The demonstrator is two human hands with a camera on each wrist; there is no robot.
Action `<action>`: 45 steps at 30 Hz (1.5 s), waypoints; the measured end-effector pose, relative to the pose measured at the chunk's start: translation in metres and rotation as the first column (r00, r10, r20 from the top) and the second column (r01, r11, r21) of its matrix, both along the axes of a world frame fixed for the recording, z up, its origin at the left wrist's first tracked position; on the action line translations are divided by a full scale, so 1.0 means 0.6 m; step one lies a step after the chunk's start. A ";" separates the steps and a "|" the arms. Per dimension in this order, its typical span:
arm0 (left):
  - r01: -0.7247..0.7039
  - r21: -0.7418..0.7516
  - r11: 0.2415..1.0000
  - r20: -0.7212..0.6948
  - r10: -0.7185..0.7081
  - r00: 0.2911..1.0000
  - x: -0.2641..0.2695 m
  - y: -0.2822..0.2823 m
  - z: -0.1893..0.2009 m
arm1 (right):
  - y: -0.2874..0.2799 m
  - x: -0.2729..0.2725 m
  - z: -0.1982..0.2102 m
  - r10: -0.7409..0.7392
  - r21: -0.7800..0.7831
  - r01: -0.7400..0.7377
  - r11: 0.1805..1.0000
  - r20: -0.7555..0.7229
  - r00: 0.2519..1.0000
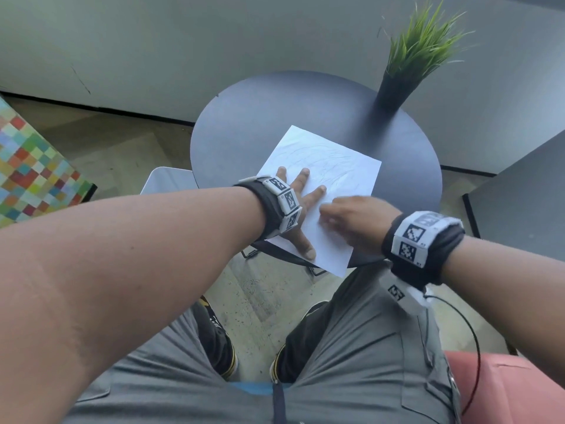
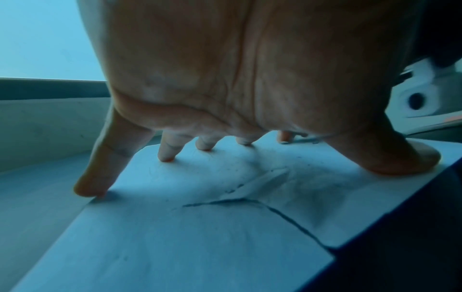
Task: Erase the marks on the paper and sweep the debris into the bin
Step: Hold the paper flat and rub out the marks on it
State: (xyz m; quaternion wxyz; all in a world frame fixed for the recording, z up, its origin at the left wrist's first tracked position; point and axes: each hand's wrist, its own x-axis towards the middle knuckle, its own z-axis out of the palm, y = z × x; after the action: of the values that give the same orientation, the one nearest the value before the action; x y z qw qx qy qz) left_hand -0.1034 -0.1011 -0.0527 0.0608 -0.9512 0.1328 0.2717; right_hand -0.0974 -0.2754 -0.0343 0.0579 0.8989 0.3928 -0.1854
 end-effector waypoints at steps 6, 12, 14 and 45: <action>-0.010 0.009 1.000 -0.021 0.010 1.000 0.002 -0.007 0.013 | -0.025 0.028 0.006 -0.116 0.022 0.115 0.993 0.075 0.990; 0.029 0.045 0.999 -0.037 -0.027 0.999 0.000 0.001 0.033 | -0.044 0.039 0.002 -0.146 0.064 0.146 0.987 -0.012 0.989; 0.046 0.071 0.996 -0.036 -0.043 0.998 0.002 0.003 0.040 | -0.062 0.055 0.003 -0.249 0.073 0.247 0.966 0.026 0.968; 0.057 0.032 0.998 0.116 -0.060 0.991 0.006 0.011 0.038 | -0.030 0.044 0.022 -0.246 0.158 0.249 0.956 -0.039 0.969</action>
State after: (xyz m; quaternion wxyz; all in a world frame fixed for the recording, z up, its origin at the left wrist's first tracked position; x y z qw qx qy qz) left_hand -0.1000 -0.0943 -0.0300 0.0902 -0.9602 0.1530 0.2156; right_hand -0.0711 -0.2935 -0.0210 -0.0424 0.9409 0.2915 -0.1673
